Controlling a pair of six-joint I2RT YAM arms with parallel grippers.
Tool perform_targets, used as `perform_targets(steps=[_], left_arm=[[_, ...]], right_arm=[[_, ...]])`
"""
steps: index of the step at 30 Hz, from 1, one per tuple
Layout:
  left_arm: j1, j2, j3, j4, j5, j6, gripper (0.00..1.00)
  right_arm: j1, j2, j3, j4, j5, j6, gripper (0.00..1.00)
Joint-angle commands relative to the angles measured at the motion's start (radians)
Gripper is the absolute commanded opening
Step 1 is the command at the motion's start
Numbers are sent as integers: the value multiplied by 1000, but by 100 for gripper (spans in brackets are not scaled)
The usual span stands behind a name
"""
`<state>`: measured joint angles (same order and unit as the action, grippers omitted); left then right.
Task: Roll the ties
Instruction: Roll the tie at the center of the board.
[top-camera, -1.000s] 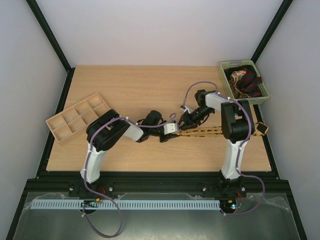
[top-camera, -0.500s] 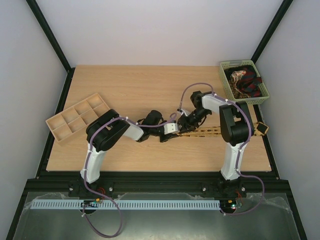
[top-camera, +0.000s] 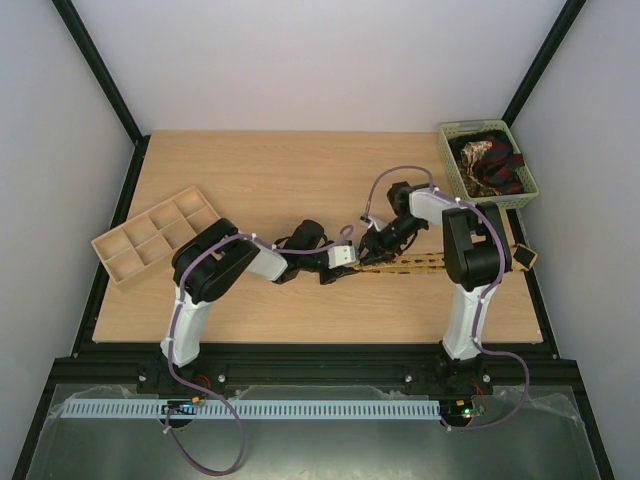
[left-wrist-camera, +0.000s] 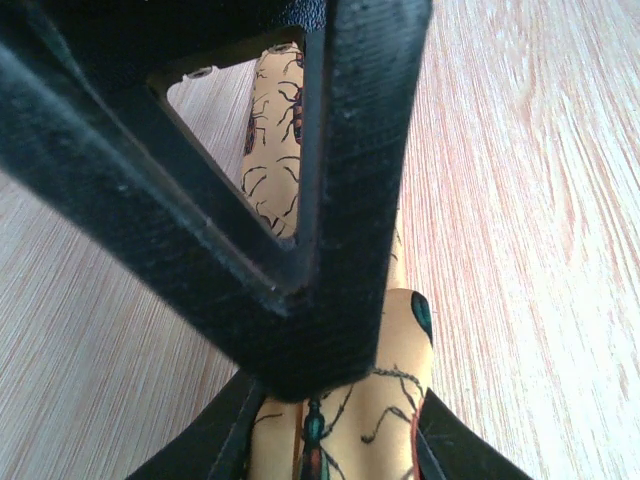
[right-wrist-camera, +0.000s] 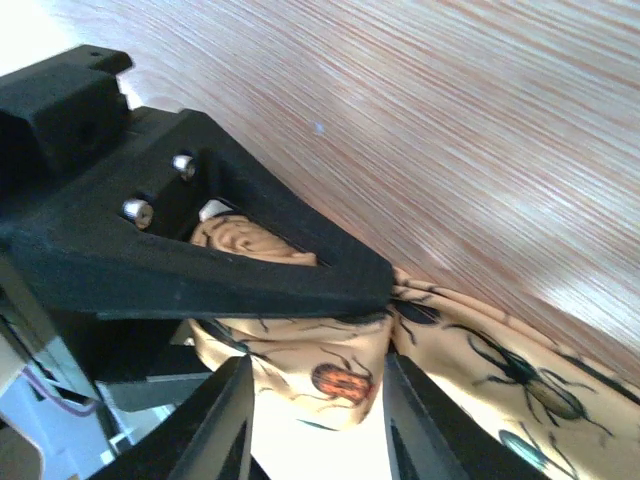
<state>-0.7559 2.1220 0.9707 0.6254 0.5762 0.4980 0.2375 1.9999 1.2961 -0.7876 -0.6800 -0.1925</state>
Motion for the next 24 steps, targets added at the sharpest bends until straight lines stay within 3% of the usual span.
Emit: perform_targets(steps=[1, 4, 8, 12, 13, 15, 17, 19, 24], left_arm=[[6, 46, -33, -197, -30, -2, 23], [6, 46, -33, -199, -27, -5, 24], [7, 47, -32, -198, -23, -7, 24], [7, 47, -30, -194, -20, -10, 23], [7, 47, -29, -193, -19, -11, 24], [7, 49, -26, -195, -19, -12, 24], [9, 47, -27, -194, -18, -13, 25], [16, 40, -32, -183, -6, -24, 32], [55, -30, -68, -106, 84, -89, 67]], right_arm=[[1, 38, 19, -43, -123, 18, 33], [1, 53, 26, -66, -112, -21, 30], [-1, 76, 25, -93, -77, -51, 43], [-1, 74, 9, -66, -53, -32, 44], [-2, 82, 18, -74, -62, -30, 36], [-3, 90, 36, -85, -83, -27, 10], [-3, 74, 32, -62, -55, -13, 2], [-2, 67, 22, -46, -7, -14, 1], [-2, 92, -36, -3, 84, -14, 1]])
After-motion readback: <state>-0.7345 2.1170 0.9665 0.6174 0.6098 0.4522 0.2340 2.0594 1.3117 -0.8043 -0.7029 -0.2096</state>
